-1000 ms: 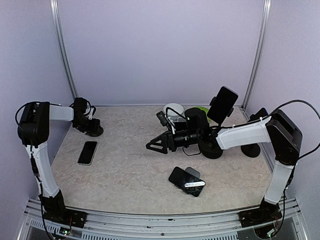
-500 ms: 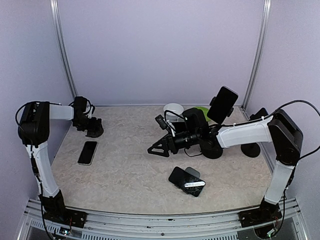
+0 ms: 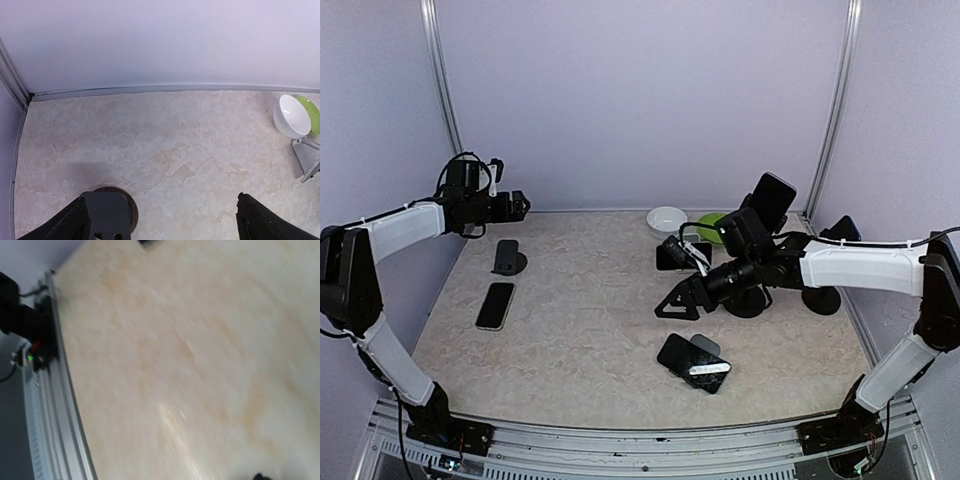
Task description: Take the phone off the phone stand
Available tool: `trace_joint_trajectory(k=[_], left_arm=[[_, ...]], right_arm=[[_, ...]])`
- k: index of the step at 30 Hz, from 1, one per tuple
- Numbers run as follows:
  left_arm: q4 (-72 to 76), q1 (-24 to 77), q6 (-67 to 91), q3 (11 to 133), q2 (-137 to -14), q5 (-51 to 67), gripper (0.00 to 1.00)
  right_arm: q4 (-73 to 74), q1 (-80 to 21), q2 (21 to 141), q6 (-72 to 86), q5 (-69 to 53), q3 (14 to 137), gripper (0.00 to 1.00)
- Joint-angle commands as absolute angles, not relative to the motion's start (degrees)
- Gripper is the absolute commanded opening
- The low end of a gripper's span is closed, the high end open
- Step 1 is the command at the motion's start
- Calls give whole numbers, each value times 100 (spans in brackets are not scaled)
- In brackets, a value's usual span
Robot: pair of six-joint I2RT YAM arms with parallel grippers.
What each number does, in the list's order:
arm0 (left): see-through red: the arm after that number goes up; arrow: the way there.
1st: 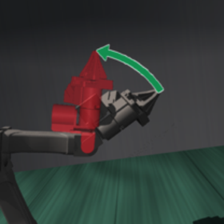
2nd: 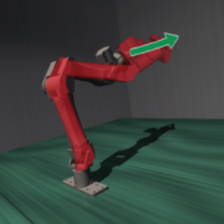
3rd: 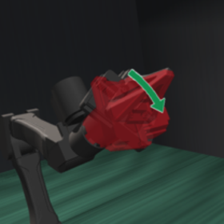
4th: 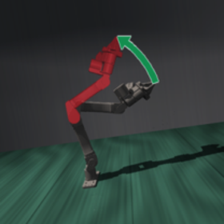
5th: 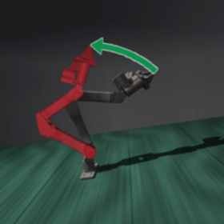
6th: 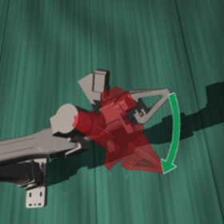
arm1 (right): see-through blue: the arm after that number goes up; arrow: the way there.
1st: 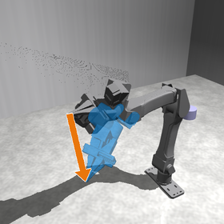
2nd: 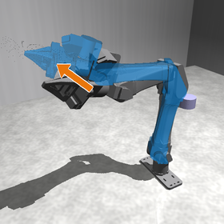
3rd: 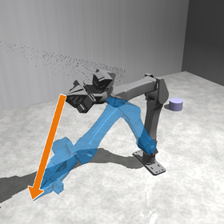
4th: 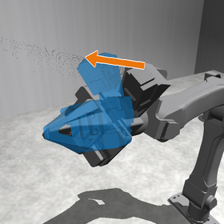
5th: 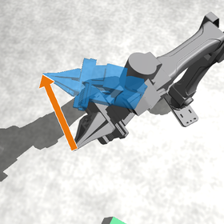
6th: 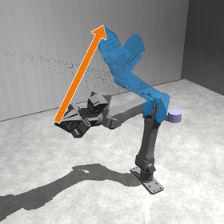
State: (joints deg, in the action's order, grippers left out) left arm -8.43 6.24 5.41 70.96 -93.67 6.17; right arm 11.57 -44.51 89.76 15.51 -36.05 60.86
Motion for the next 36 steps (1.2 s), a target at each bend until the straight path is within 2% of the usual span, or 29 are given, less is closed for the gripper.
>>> trace_joint_trajectory(k=[1, 14, 27, 33, 36], left_arm=[[-502, 983, 738, 6806, -9091, 548, 99], [455, 1937, 714, 6247, -8050, 256, 99], [273, 2526, 287, 6352, -8167, -183, 99], [87, 2547, 340, 6504, -8199, -190, 99], [25, 2556, 365, 6540, -8225, -85, 99]], right_arm=[[2387, -4169, 8555, 1483, -3353, 5870, 80], [3259, -3252, 7612, 1803, -3855, 4588, 77], [3110, -3224, 7910, 1551, -4609, 4096, 52], [2894, -3234, 8093, 1535, -4647, 3867, 49], [2735, -3263, 8170, 1542, -4758, 3820, 43]])
